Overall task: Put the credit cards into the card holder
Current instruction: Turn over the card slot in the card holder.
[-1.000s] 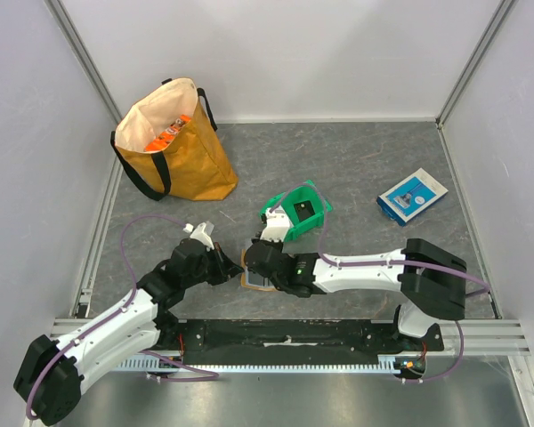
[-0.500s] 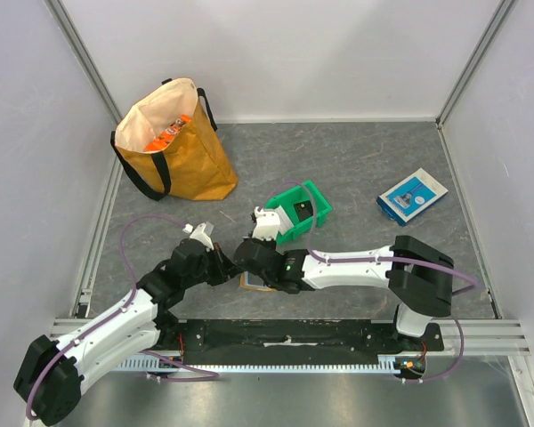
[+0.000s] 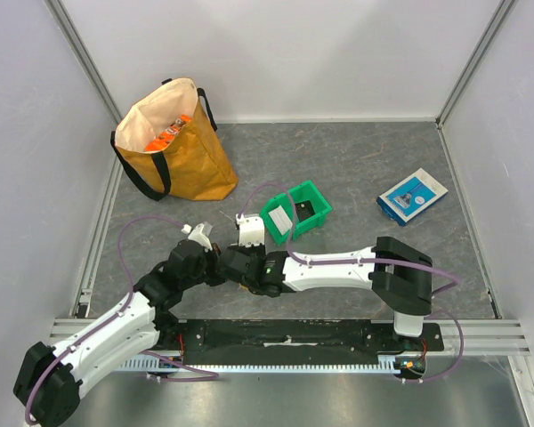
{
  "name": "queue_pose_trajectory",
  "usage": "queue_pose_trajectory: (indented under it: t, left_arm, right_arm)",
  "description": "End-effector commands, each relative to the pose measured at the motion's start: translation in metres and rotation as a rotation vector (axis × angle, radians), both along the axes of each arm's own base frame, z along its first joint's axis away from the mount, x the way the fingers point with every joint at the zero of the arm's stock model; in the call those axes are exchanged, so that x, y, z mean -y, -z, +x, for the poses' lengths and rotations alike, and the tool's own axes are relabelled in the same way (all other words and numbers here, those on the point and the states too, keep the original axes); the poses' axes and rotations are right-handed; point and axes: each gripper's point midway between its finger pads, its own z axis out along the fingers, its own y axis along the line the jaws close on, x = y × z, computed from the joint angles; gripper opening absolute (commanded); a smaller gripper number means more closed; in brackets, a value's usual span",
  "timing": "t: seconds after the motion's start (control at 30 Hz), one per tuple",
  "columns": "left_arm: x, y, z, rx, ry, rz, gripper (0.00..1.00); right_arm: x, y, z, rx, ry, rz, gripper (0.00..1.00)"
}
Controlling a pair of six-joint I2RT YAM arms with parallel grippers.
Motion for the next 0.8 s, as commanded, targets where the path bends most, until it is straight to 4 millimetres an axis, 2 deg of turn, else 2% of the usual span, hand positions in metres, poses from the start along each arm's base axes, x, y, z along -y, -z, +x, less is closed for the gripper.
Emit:
queue_pose_trajectory:
  t: [0.0, 0.17, 0.23, 0.43, 0.77]
  left_arm:
    - [0.008, -0.022, 0.009, 0.062, -0.001, -0.068, 0.02]
    - [0.001, -0.012, 0.008, 0.042, -0.023, -0.029, 0.02]
    - [-0.002, -0.004, 0.008, 0.027, -0.034, -0.008, 0.02]
    - [-0.008, 0.014, 0.004, -0.011, -0.056, 0.025, 0.02]
    - [-0.015, 0.036, -0.001, -0.045, -0.075, 0.051, 0.02]
  right_arm:
    - [0.008, -0.016, 0.000, 0.060, 0.048, -0.050, 0.00]
    - [0.032, -0.027, 0.000, 0.083, 0.081, -0.052, 0.00]
    - [0.043, -0.024, -0.001, 0.067, 0.085, -0.046, 0.00]
    - [0.071, 0.000, -0.006, -0.032, 0.102, 0.012, 0.00]
    - [0.044, -0.002, -0.012, -0.179, -0.090, 0.449, 0.00]
